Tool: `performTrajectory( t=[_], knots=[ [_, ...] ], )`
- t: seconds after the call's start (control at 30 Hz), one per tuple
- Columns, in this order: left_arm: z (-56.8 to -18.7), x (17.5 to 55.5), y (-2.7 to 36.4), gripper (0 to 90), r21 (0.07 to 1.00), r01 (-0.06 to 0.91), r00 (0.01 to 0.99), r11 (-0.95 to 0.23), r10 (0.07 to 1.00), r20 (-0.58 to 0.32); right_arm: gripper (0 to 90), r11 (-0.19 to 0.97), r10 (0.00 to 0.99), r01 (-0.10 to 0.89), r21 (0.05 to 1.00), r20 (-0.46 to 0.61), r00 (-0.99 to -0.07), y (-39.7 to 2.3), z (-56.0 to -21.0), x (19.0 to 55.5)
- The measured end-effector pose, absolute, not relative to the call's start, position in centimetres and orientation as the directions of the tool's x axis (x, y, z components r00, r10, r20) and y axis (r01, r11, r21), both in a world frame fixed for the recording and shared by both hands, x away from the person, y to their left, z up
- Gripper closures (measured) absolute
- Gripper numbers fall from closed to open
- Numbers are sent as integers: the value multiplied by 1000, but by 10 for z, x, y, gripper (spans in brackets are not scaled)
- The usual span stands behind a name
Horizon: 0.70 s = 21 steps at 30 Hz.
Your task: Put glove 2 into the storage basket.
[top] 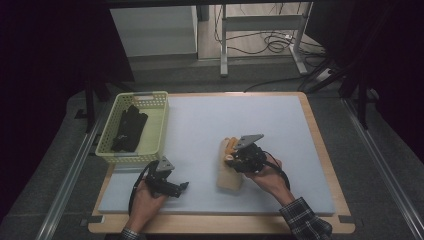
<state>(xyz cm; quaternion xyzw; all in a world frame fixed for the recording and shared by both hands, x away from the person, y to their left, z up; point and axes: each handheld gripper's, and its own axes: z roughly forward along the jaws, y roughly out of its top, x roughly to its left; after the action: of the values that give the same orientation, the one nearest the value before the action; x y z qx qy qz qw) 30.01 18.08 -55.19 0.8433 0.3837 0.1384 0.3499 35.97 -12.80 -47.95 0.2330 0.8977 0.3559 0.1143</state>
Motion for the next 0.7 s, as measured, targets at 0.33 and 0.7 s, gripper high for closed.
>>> performTrajectory(
  t=[0.33, 0.7],
  knots=[
    [-552, 300, 181, 10, 696, 550, 668, -462, 744, -34, 513, 650, 526, 361, 668, -54, -849, -129, -485, 366],
    [-552, 300, 181, 9, 696, 551, 667, -460, 744, -35, 621, 529, 602, 432, 730, 35, -798, -176, -479, 359]
  ],
)
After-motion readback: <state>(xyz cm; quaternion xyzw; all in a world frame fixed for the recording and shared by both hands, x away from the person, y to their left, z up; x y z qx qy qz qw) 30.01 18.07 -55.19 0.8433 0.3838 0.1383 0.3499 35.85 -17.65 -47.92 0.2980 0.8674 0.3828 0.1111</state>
